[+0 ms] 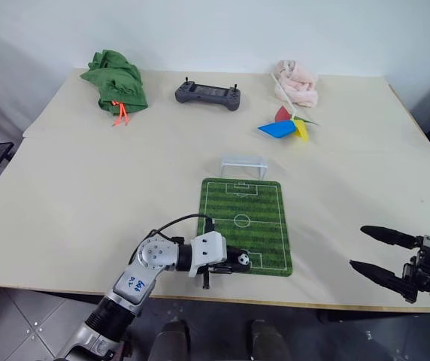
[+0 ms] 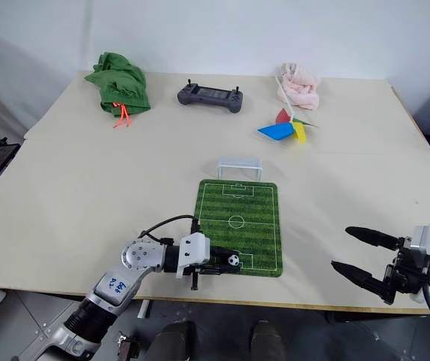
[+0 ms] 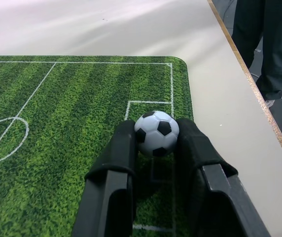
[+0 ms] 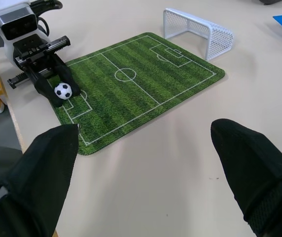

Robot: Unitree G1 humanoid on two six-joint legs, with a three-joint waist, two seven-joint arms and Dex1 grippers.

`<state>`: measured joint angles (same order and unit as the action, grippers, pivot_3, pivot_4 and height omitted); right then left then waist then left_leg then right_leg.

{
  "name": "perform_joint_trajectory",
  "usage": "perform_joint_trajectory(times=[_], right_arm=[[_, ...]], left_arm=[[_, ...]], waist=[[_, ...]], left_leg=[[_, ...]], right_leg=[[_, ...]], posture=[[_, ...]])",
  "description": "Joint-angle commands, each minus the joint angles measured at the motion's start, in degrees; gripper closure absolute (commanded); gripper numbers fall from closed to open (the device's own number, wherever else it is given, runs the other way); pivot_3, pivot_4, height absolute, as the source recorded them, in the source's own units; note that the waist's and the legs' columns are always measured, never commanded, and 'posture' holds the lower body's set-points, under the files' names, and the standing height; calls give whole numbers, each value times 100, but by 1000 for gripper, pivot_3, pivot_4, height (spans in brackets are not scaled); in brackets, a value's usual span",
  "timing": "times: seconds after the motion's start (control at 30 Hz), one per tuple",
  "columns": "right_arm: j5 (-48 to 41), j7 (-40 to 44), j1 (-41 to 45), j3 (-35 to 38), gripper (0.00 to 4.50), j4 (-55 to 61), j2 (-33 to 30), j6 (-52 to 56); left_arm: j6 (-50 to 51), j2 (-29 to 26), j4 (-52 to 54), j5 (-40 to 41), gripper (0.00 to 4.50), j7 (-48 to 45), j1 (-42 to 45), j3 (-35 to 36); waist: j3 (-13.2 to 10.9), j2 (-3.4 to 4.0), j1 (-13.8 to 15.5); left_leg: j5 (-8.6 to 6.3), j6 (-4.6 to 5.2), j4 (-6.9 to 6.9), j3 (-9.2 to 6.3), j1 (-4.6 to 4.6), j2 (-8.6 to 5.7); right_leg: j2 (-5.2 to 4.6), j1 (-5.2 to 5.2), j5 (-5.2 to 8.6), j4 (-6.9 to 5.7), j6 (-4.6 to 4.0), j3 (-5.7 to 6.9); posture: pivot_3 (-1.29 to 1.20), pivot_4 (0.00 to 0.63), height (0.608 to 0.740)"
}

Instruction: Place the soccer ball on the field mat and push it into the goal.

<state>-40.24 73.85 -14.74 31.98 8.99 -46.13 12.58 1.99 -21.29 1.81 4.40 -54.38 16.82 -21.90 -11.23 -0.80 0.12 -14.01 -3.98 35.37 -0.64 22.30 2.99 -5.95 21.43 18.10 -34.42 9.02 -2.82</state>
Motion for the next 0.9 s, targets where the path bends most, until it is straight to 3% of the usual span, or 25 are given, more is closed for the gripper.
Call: perform_joint_trajectory(times=[0.03, 0.27, 0.3, 0.8, 0.9], right_arm=[[18, -64, 43, 157, 0, 108, -86, -47], [82, -107, 61, 147, 0, 90, -98, -28], [84, -116, 70, 143, 0, 91, -100, -21], [132, -187, 84, 142, 0, 109, -123, 23], [130, -199, 66, 173, 0, 124, -125, 33]], left_arm=[[70, 51, 37, -12, 2335, -20, -59, -133], [-62, 104, -4, -61, 149, 47, -26, -108], [-139, 123, -30, -73, 20, 59, -8, -103], [-113, 168, 270, 97, 20, 98, 53, 51], [-97, 99, 560, 219, 650, 191, 15, 286]], waist=[[0, 0, 0], [1, 2, 1], [1, 2, 1], [1, 1, -10], [1, 1, -9]], left_leg=[[0, 0, 0, 0, 0, 0], [0, 0, 0, 0, 0, 0], [0, 0, 1, 0, 0, 0], [0, 0, 2, 0, 0, 0], [0, 0, 2, 0, 1, 0]], right_leg=[[0, 0, 0, 0, 0, 0], [0, -1, 0, 0, 0, 0], [0, -1, 0, 0, 0, 0], [0, 0, 0, 0, 1, 0], [0, 1, -1, 0, 1, 0]], posture=[[0, 150, 740], [0, 150, 740], [0, 150, 740], [0, 150, 740], [0, 150, 740]])
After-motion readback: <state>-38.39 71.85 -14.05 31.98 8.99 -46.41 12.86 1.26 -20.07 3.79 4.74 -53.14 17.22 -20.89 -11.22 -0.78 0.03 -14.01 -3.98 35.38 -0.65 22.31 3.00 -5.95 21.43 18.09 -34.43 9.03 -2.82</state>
